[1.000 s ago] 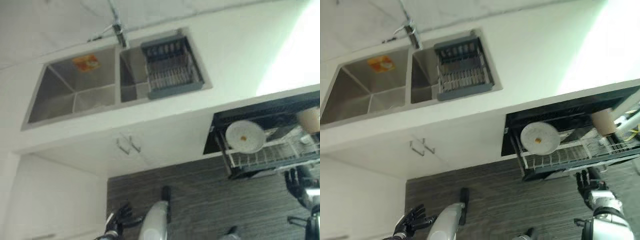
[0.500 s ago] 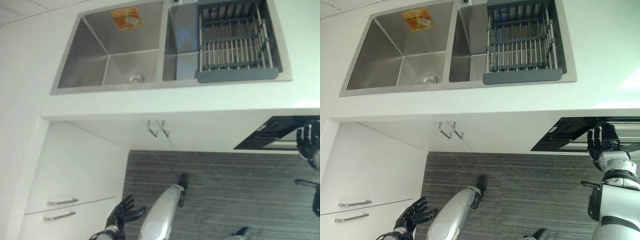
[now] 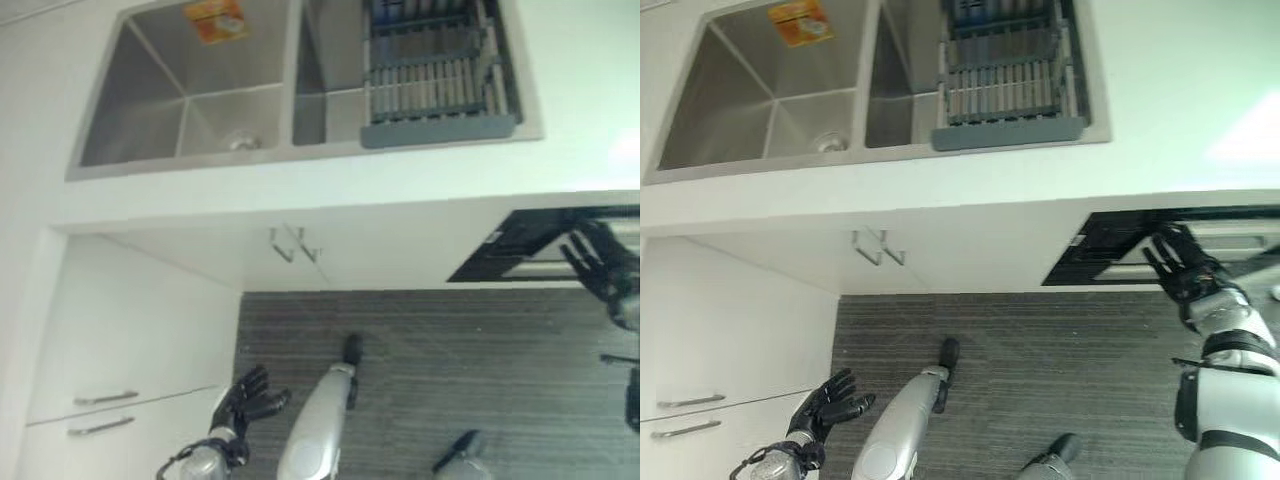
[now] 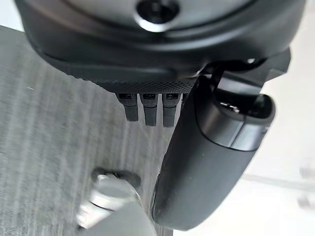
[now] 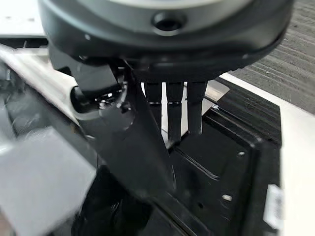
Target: Place the dishes in the dishwasher.
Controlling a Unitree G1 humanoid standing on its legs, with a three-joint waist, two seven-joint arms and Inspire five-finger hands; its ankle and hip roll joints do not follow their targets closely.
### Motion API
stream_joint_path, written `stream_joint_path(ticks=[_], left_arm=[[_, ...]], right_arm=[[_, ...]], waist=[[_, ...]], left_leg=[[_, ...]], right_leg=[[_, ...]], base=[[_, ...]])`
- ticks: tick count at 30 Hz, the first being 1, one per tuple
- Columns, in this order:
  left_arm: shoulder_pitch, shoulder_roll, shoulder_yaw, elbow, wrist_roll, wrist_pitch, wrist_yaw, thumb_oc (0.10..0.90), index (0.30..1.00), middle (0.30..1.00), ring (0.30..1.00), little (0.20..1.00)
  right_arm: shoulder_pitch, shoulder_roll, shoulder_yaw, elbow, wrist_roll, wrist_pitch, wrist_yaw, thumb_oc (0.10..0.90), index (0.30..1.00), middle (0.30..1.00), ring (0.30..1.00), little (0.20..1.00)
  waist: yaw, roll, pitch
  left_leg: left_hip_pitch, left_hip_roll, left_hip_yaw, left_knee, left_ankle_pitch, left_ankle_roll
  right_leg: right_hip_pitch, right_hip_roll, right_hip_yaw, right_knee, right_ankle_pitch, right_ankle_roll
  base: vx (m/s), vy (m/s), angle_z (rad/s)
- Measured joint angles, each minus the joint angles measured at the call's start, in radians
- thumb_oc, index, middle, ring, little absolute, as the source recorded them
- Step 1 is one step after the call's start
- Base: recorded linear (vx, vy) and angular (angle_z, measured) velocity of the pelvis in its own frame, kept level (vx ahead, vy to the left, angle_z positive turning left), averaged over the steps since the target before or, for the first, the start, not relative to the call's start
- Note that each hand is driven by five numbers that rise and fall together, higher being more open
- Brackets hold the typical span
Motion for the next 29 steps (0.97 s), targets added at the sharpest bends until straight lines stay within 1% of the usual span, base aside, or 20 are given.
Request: stream_joint_path(ticks=[1,2,3,4,5,6,7,9,11,12,14,15,17,18,19,20,23,26,28,29], left_arm=[[-0.005,0.008,0.011,-0.012,-0.001,0.000,0.007,0.800,0.900,0.900,0.900,0.900],[-0.023,0.009,0.032,-0.014,-0.011,0.006,0.006,0.800,0.900,0.900,0.900,0.900],[-0.033,0.010,0.059,-0.014,-0.013,0.009,0.008,0.800,0.900,0.900,0.900,0.900],[-0.037,0.011,0.074,-0.019,-0.013,0.009,0.007,0.800,0.900,0.900,0.900,0.900],[-0.049,0.014,0.073,-0.022,-0.017,0.011,0.005,0.800,0.900,0.900,0.900,0.900],[-0.052,0.014,0.073,-0.023,-0.018,0.011,0.005,0.800,0.900,0.900,0.900,0.900],[-0.061,0.014,0.068,-0.026,-0.020,0.013,0.005,0.800,0.900,0.900,0.900,0.900],[-0.059,0.013,0.059,-0.027,-0.020,0.017,0.005,0.800,0.900,0.900,0.900,0.900],[-0.064,0.015,0.058,-0.027,-0.039,0.030,0.019,0.800,0.900,0.900,0.900,0.900],[-0.063,0.014,0.059,-0.007,-0.038,0.030,0.035,0.800,0.900,0.900,0.900,0.900],[-0.085,0.009,0.059,0.008,-0.038,0.034,0.058,0.800,0.900,0.900,0.900,0.900],[-0.095,0.008,0.059,0.025,-0.038,0.034,0.062,0.800,0.900,0.900,0.900,0.900],[-0.115,-0.004,0.059,0.061,-0.038,0.039,0.077,0.800,0.900,0.900,0.900,0.900],[-0.130,-0.019,0.059,0.092,-0.038,0.042,0.088,0.800,0.900,0.900,0.900,0.900],[-0.136,-0.025,0.059,0.111,-0.039,0.044,0.096,0.800,0.900,0.900,0.900,0.900],[-0.140,-0.030,0.059,0.123,-0.040,0.045,0.096,0.800,0.900,0.900,0.900,0.900],[-0.138,-0.065,0.059,0.212,-0.038,0.058,0.093,0.800,0.900,0.900,0.900,0.900],[-0.126,-0.077,0.059,0.256,-0.037,0.077,0.092,0.800,0.900,0.900,0.900,0.900],[-0.102,-0.080,0.060,0.274,-0.035,0.087,0.091,0.800,0.900,0.900,0.900,0.900],[-0.094,-0.080,0.060,0.323,-0.027,0.096,0.086,0.800,0.900,0.900,0.900,0.900]], right_arm=[[0.024,0.025,0.003,-0.053,-0.020,-0.003,0.026,0.800,0.900,0.900,0.900,0.900],[0.069,0.055,0.006,-0.138,-0.068,-0.029,0.055,0.800,0.900,0.900,0.900,0.900],[0.112,0.096,0.013,-0.209,-0.114,-0.058,0.077,0.800,0.900,0.900,0.900,0.900],[0.118,0.113,0.036,-0.236,-0.145,-0.061,0.092,0.800,0.900,0.900,0.900,0.900],[0.127,0.120,0.076,-0.256,-0.195,-0.071,0.097,0.800,0.900,0.900,0.900,0.900],[0.129,0.121,0.081,-0.260,-0.203,-0.074,0.097,0.800,0.900,0.900,0.900,0.900],[0.142,0.148,0.094,-0.262,-0.273,-0.099,0.092,0.800,0.900,0.900,0.900,0.900],[0.162,0.159,0.094,-0.259,-0.314,-0.107,0.084,0.800,0.900,0.900,0.900,0.900],[0.229,0.202,0.094,-0.267,-0.356,-0.167,0.060,0.800,0.900,0.900,0.900,0.900],[0.257,0.228,0.094,-0.270,-0.380,-0.189,0.055,0.800,0.900,0.900,0.900,0.900],[0.306,0.256,0.097,-0.265,-0.387,-0.202,0.051,0.800,0.900,0.900,0.900,0.900],[0.333,0.273,0.097,-0.249,-0.389,-0.209,0.051,0.800,0.900,0.900,0.900,0.900],[0.370,0.289,0.106,-0.187,-0.433,-0.213,0.051,0.800,0.900,0.900,0.900,0.900],[0.407,0.293,0.119,-0.158,-0.456,-0.217,0.051,0.800,0.900,0.900,0.900,0.900],[0.425,0.297,0.136,-0.133,-0.467,-0.217,0.051,0.800,0.900,0.900,0.900,0.900],[0.446,0.302,0.143,-0.125,-0.477,-0.220,0.054,0.800,0.900,0.900,0.900,0.900],[0.526,0.351,0.143,-0.019,-0.506,-0.262,0.078,0.800,0.900,0.900,0.900,0.900],[0.560,0.381,0.143,-0.014,-0.549,-0.285,0.093,0.800,0.900,0.900,0.900,0.900],[0.588,0.409,0.148,0.003,-0.583,-0.302,0.097,0.800,0.900,0.900,0.900,0.900],[0.606,0.426,0.157,0.052,-0.585,-0.306,0.107,0.800,0.900,0.900,0.900,0.900]], waist=[[-0.005,-0.011,0.000],[-0.025,-0.021,-0.001],[-0.024,-0.039,-0.009],[-0.026,-0.047,-0.012],[-0.033,-0.053,-0.014],[-0.034,-0.053,-0.014],[-0.041,-0.061,-0.022],[-0.051,-0.066,-0.026],[-0.074,-0.077,-0.040],[-0.075,-0.082,-0.046],[-0.103,-0.082,-0.050],[-0.104,-0.084,-0.054],[-0.131,-0.084,-0.094],[-0.137,-0.085,-0.121],[-0.138,-0.087,-0.128],[-0.143,-0.086,-0.142],[-0.150,-0.086,-0.197],[-0.158,-0.084,-0.201],[-0.157,-0.094,-0.230],[-0.156,-0.107,-0.263]], left_leg=[[0.011,0.015,0.005,-0.009,-0.007,-0.015],[0.026,0.037,0.008,-0.019,-0.008,-0.023],[0.034,0.051,0.023,-0.030,-0.004,-0.028],[0.040,0.065,0.033,-0.033,-0.003,-0.031],[0.049,0.080,0.045,-0.041,0.001,-0.036],[0.050,0.081,0.046,-0.042,0.001,-0.037],[0.062,0.097,0.066,-0.054,0.010,-0.041],[0.075,0.104,0.081,-0.063,0.011,-0.042],[0.090,0.117,0.097,-0.062,0.012,-0.040],[0.104,0.121,0.107,-0.063,0.014,-0.041],[0.127,0.136,0.116,-0.065,0.008,-0.048],[0.143,0.145,0.131,-0.069,0.007,-0.050],[0.154,0.151,0.142,-0.086,0.006,-0.056],[0.168,0.151,0.145,-0.098,0.008,-0.060],[0.190,0.152,0.151,-0.101,0.008,-0.059],[0.196,0.159,0.155,-0.104,0.001,-0.069],[0.232,0.159,0.165,-0.131,0.001,-0.071],[0.244,0.155,0.165,-0.133,0.000,-0.071],[0.255,0.147,0.166,-0.138,-0.002,-0.071],[0.272,0.138,0.164,-0.142,-0.007,-0.070]], right_leg=[[-0.004,0.011,0.008,0.001,-0.008,-0.011],[-0.013,0.025,0.018,0.008,-0.015,-0.017],[-0.030,0.029,0.037,0.025,-0.030,-0.020],[-0.042,0.040,0.055,0.035,-0.034,-0.029],[-0.050,0.046,0.063,0.044,-0.035,-0.032],[-0.052,0.047,0.065,0.046,-0.036,-0.033],[-0.067,0.054,0.086,0.055,-0.038,-0.041],[-0.072,0.055,0.104,0.059,-0.038,-0.041],[-0.078,0.061,0.120,0.059,-0.038,-0.041],[-0.069,0.066,0.134,0.064,-0.040,-0.040],[-0.067,0.079,0.156,0.066,-0.041,-0.042],[-0.064,0.084,0.165,0.068,-0.043,-0.045],[-0.066,0.091,0.172,0.065,-0.044,-0.048],[-0.060,0.091,0.173,0.064,-0.047,-0.050],[-0.047,0.093,0.181,0.063,-0.049,-0.051],[-0.045,0.096,0.185,0.063,-0.055,-0.054],[-0.019,0.099,0.188,0.062,-0.068,-0.059],[0.004,0.097,0.180,0.054,-0.071,-0.058],[0.022,0.090,0.173,0.044,-0.073,-0.055],[0.046,0.083,0.165,0.033,-0.075,-0.048]], base=[[-0.11,-0.150,-0.34],[-0.13,-0.155,-0.43],[-0.12,-0.099,-0.45],[-0.13,-0.098,-0.49],[-0.09,-0.057,-0.35],[-0.09,-0.058,-0.36],[-0.09,-0.062,-0.29],[-0.10,-0.075,-0.27],[-0.08,-0.070,-0.22],[-0.05,-0.052,-0.35],[-0.03,-0.041,-0.33],[0.00,-0.023,-0.30],[0.01,-0.015,-0.19],[0.03,-0.009,-0.10],[0.04,-0.008,-0.15],[0.08,0.007,-0.16],[0.10,0.027,0.00],[0.13,0.060,0.10],[0.11,0.037,0.14],[0.07,0.019,0.16]])
